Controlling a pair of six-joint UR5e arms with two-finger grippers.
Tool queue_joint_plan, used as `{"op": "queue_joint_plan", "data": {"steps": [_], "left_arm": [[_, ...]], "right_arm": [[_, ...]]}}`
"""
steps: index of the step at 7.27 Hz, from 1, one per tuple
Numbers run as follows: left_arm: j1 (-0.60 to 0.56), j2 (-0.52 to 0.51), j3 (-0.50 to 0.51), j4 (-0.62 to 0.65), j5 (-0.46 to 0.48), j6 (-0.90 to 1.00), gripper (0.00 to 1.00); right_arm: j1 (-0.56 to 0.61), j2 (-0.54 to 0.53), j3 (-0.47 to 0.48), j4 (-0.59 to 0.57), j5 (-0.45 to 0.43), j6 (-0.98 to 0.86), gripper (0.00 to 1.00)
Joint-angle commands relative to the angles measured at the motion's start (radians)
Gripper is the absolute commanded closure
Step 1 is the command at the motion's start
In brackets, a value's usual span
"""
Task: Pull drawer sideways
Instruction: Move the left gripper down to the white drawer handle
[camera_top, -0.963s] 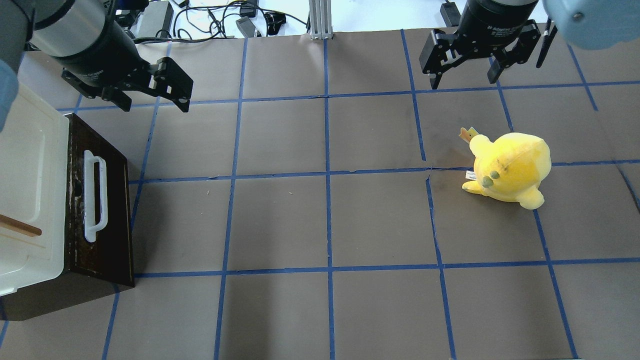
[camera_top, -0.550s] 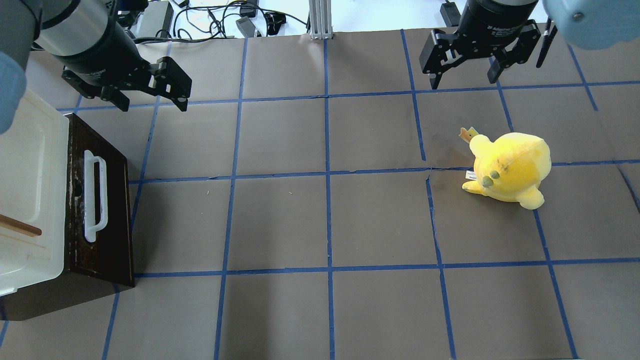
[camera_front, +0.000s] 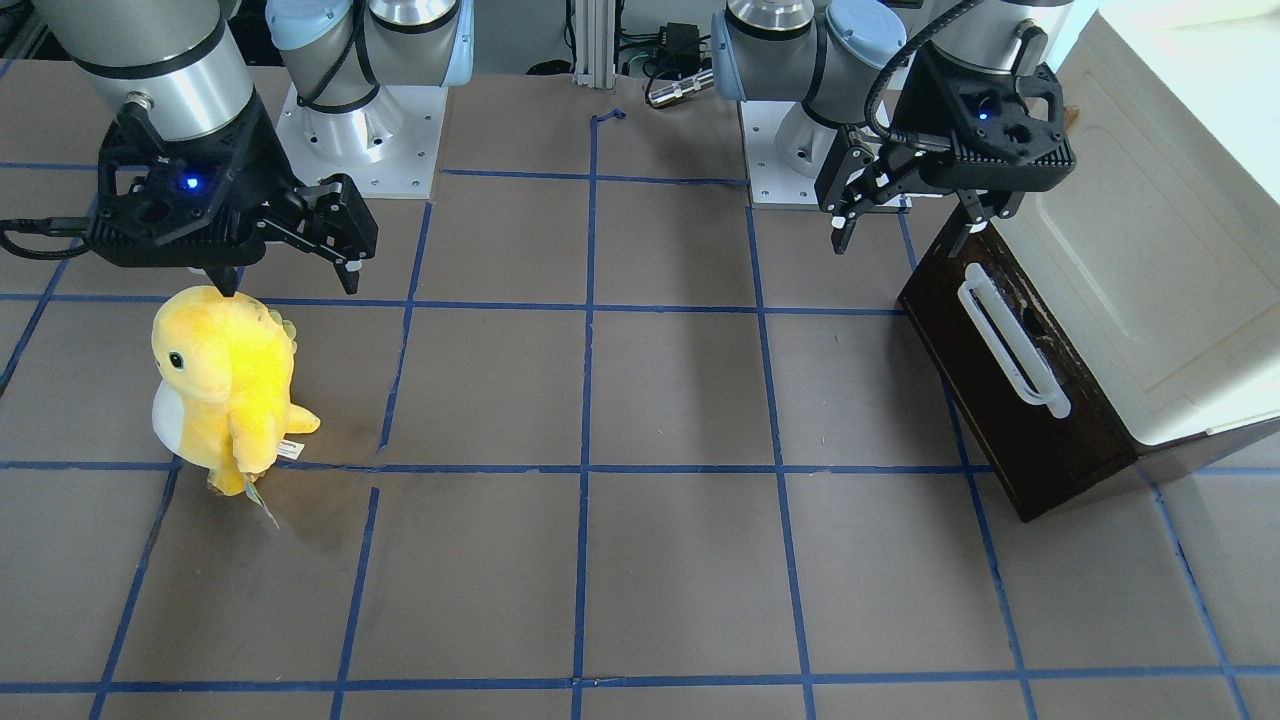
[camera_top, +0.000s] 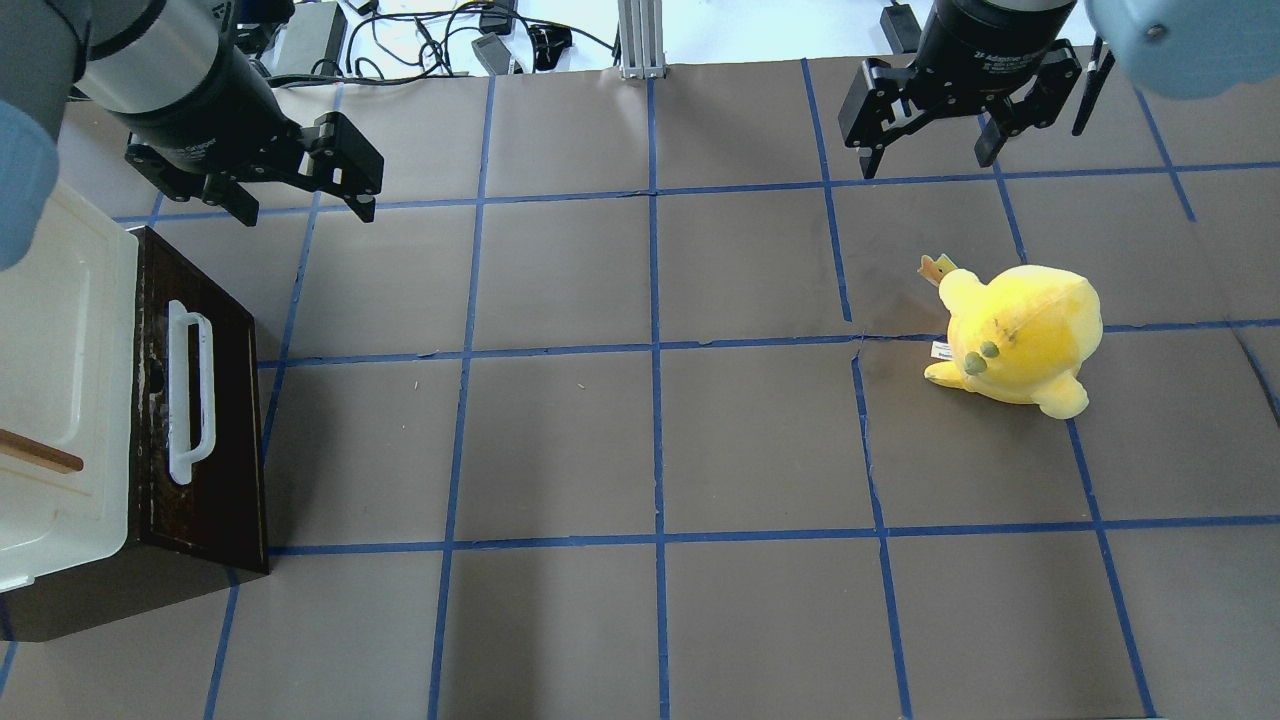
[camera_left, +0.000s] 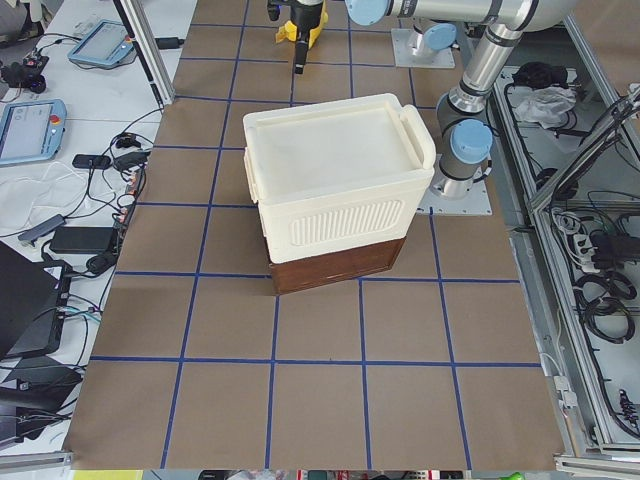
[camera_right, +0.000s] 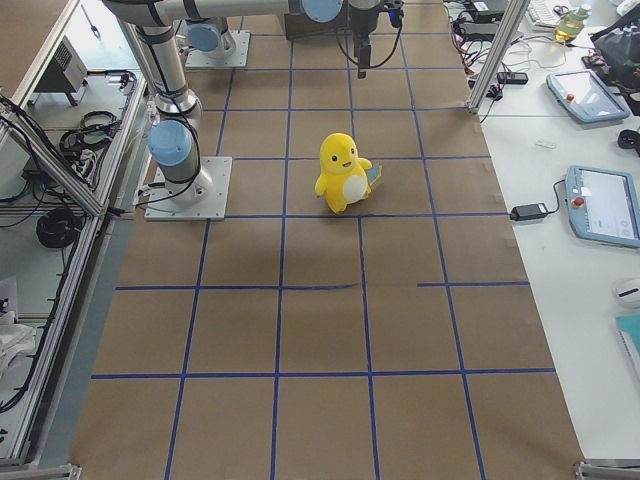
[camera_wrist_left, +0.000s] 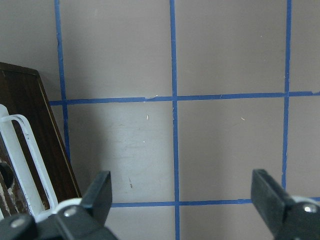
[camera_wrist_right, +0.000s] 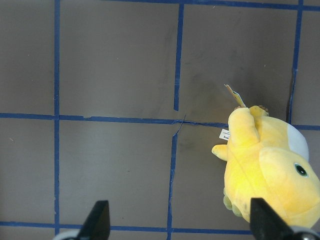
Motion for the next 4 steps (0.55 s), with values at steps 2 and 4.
{"op": "queue_joint_plan", "data": {"steps": [2, 4], "left_arm": [[0.000, -0.018, -0.018, -0.005, 0.144, -0.013, 0.00], [-0.026, -0.067, -0.135, 0.011, 0.247, -0.082, 0.00]], "right_arm": [[0.000, 0.000, 0.000, 0.000, 0.000, 0.000, 0.00], [0.000, 0.000, 0.000, 0.000, 0.000, 0.000, 0.00]]}}
